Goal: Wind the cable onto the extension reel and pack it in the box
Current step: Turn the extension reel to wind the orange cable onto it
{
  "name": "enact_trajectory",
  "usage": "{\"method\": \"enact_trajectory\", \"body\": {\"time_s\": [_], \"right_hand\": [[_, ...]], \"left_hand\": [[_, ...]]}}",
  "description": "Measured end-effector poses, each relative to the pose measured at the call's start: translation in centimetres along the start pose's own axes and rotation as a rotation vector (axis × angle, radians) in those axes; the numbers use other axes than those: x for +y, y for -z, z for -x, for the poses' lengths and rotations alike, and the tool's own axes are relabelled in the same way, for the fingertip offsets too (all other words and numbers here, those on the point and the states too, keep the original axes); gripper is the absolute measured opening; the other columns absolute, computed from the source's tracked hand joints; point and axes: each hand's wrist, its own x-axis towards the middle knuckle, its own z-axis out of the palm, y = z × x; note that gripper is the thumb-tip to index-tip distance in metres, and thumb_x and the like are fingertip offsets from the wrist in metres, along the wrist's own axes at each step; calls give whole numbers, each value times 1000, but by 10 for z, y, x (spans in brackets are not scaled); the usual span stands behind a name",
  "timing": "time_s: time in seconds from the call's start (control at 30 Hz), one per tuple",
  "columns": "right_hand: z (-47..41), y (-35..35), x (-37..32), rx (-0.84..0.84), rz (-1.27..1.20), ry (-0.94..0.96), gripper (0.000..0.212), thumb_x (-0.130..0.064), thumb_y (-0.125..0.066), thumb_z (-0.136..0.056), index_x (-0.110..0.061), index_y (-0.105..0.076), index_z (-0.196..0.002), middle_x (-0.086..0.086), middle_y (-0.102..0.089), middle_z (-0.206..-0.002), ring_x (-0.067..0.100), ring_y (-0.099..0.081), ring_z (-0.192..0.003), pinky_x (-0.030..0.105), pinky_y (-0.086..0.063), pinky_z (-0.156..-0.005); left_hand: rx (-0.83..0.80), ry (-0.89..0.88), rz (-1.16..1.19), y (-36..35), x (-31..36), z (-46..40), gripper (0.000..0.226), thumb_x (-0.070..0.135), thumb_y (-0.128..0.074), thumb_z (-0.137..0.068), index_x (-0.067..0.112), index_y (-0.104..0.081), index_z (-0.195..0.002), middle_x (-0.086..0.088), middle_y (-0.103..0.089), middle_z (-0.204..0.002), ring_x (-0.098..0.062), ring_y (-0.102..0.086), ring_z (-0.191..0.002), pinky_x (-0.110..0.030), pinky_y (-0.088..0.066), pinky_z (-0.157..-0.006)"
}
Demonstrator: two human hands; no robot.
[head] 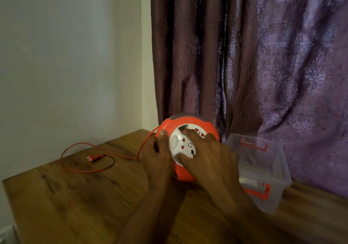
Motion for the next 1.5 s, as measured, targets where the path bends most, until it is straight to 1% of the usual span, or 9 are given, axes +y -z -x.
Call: {"method": "enact_trajectory", "body": {"time_s": [0.33, 0.43, 0.57, 0.7, 0.9, 1.1, 1.23, 1.37, 1.5], "right_hand": [[-2, -2, -1, 49, -196, -260, 67, -74, -46, -73, -29, -43, -122, 5, -66, -111, 30, -62, -99, 36, -48, -75], [-4, 0, 2, 2, -347, -342, 61, -70, -52, -70, -27, -45, -112, 4, -64, -112, 28, -61, -99, 37, -51, -77], [-5, 9, 2, -45, -273, -276, 58, -66, -52, -77, -25, -43, -117, 6, -63, -114, 30, -61, -101, 40, -52, -80], [-5, 20, -2, 58, -168, -20, 47, -39, -51, -92, -23, -36, -134, 2, -54, -128, 26, -60, -104, 36, -50, -79], [-3, 34, -4, -286, 10, 183, 61, -33, -53, -88, -47, -21, -138, 4, -16, -144, 34, -52, -115, 39, -48, -85], [-4, 26, 3, -484, 35, 91, 56, -51, -39, -95, -48, -15, -144, 5, -5, -158, 34, -34, -134, 43, -33, -107], [-4, 25, 4, -389, 115, 141, 54, -43, -45, -92, -54, -20, -138, 8, -27, -144, 36, -49, -118, 42, -43, -94], [-2, 11, 6, -240, 88, 106, 65, -41, -54, -86, -53, -19, -139, 3, -51, -130, 29, -57, -108, 37, -46, -84], [0, -3, 8, -106, 69, 53, 68, -52, -55, -81, -48, -21, -140, -1, -62, -121, 26, -60, -103, 34, -47, -77]], "left_hand": [[-24, -16, -1, -4, -3, 5, 49, 77, -42, -79, 34, -63, -89, 10, -71, -83, -12, -71, -72, -25, -59, -60], [-43, 17, -3, -5, 0, 8, 38, 69, -44, -82, 37, -62, -93, 10, -71, -87, -14, -72, -76, -31, -62, -64], [-40, 24, 35, -4, 2, 7, 30, 61, -46, -84, 36, -63, -82, 13, -71, -74, -6, -71, -70, -23, -59, -58], [-17, 45, 67, -2, 2, 3, 27, 59, -45, -85, 39, -62, -79, 17, -71, -73, -5, -70, -70, -26, -59, -60], [-12, 43, 47, -1, 6, 4, 27, 51, -45, -91, 57, -63, -72, 30, -68, -71, 1, -68, -68, -20, -55, -55], [-12, 60, 66, -3, 4, 6, 31, 66, -43, -79, 41, -61, -77, 23, -70, -71, 0, -69, -71, -14, -54, -54], [-36, 64, 56, -6, 1, 8, 27, 60, -47, -83, 39, -62, -76, 9, -71, -76, -14, -71, -74, -34, -60, -65], [-23, 28, 62, -4, -1, 5, 35, 55, -49, -85, 25, -65, -78, 7, -69, -66, -4, -67, -63, -14, -52, -51], [-24, 10, 17, -3, -2, 6, 39, 60, -46, -81, 25, -63, -79, 8, -67, -68, -1, -67, -65, -12, -51, -50]]}}
